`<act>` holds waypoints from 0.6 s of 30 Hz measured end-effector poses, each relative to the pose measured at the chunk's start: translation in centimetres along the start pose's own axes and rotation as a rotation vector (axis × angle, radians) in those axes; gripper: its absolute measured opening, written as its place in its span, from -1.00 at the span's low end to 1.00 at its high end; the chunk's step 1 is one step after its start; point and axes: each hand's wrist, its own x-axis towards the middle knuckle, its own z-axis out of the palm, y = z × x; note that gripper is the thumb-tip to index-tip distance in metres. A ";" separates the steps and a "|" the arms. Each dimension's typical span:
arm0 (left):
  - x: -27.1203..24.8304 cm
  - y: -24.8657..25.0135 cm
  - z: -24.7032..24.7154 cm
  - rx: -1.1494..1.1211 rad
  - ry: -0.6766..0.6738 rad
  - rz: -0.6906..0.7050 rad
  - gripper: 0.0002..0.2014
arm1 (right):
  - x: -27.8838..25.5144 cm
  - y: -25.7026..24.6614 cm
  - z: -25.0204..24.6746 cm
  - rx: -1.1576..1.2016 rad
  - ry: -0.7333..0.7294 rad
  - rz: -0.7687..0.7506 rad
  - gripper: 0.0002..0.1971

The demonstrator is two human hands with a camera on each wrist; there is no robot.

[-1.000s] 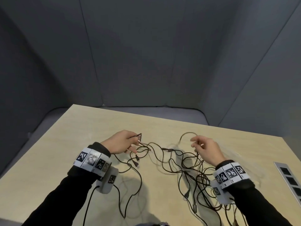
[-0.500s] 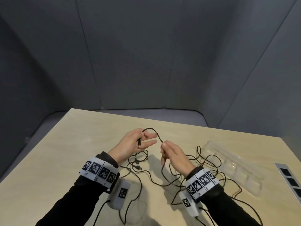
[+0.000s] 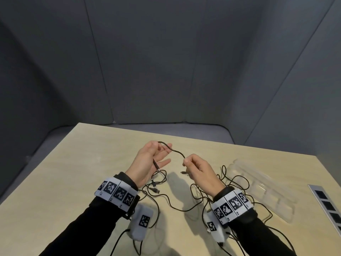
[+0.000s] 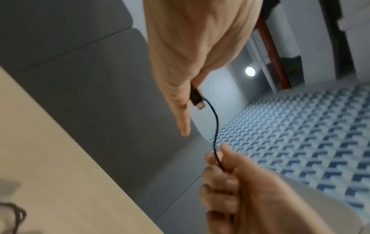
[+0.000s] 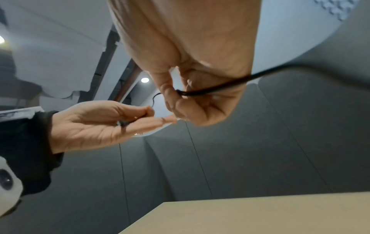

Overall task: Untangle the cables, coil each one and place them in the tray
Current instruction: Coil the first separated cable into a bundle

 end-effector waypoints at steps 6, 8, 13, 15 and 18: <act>-0.5 0.2 1.1 -0.248 -0.006 0.130 -0.68 | -2.4 -0.2 1.2 -0.377 -0.254 -0.046 -0.58; -0.4 0.3 1.3 -0.197 0.058 0.177 -0.69 | -2.8 -0.8 1.1 -0.491 -0.333 -0.027 -0.55; 0.5 0.0 -0.2 0.508 0.049 0.302 -0.76 | -2.8 -3.7 -1.5 -0.338 -0.392 -0.077 -0.86; 0.4 -0.7 -1.0 0.866 -0.036 0.337 -0.69 | -2.2 -4.7 -2.8 -0.308 -0.289 -0.188 -0.85; -0.4 -0.7 -0.2 1.091 -0.201 0.327 -0.50 | -1.4 -5.3 -3.8 -0.325 -0.077 -0.334 -0.80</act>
